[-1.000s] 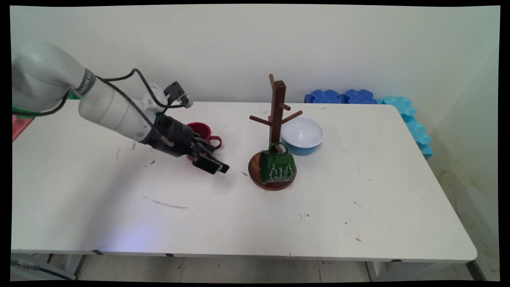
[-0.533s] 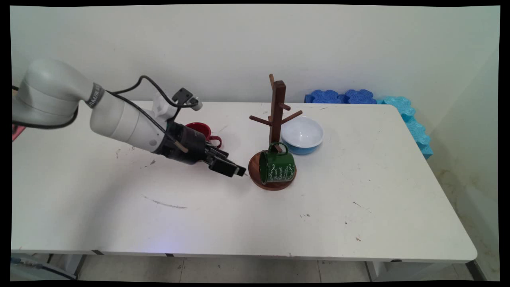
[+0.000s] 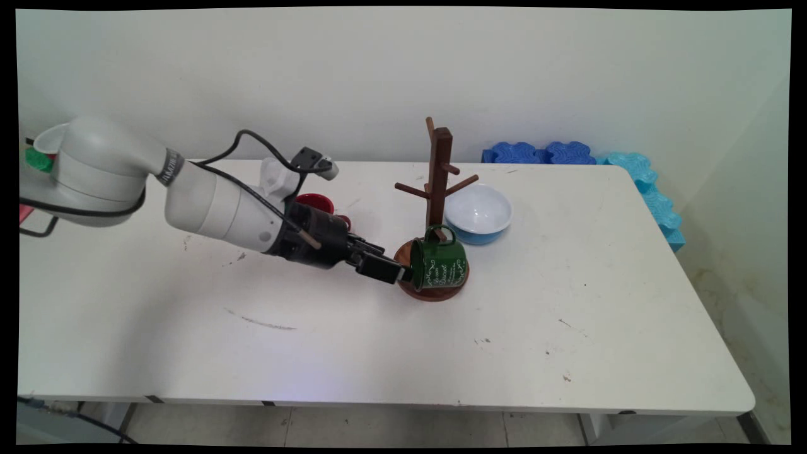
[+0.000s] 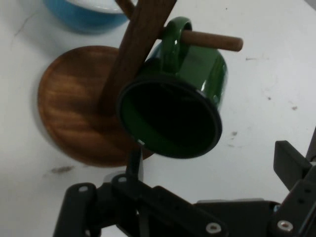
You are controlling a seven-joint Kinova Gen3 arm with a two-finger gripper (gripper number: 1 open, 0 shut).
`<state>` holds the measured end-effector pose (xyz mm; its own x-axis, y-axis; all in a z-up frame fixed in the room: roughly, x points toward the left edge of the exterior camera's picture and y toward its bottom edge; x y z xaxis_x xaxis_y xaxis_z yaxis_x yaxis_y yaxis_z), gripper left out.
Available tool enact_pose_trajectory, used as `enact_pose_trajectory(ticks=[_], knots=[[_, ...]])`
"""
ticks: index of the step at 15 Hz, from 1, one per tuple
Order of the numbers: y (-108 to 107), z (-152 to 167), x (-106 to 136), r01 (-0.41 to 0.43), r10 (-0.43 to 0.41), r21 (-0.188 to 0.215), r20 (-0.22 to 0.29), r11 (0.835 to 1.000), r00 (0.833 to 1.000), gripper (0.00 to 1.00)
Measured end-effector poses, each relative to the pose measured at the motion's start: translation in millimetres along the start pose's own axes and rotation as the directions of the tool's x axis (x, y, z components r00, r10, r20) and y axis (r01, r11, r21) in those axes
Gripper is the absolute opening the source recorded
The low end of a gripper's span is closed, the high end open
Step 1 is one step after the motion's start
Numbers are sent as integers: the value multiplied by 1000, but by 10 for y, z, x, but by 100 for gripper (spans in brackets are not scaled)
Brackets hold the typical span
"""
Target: Pick up the green mug from the rack
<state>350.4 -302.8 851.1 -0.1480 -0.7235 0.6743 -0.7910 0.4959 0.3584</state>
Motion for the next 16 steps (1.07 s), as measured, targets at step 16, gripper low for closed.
enact_pose_trajectory(ticks=[16], knots=[[103,270,15,45,-46,-29,-50,999,998,100]])
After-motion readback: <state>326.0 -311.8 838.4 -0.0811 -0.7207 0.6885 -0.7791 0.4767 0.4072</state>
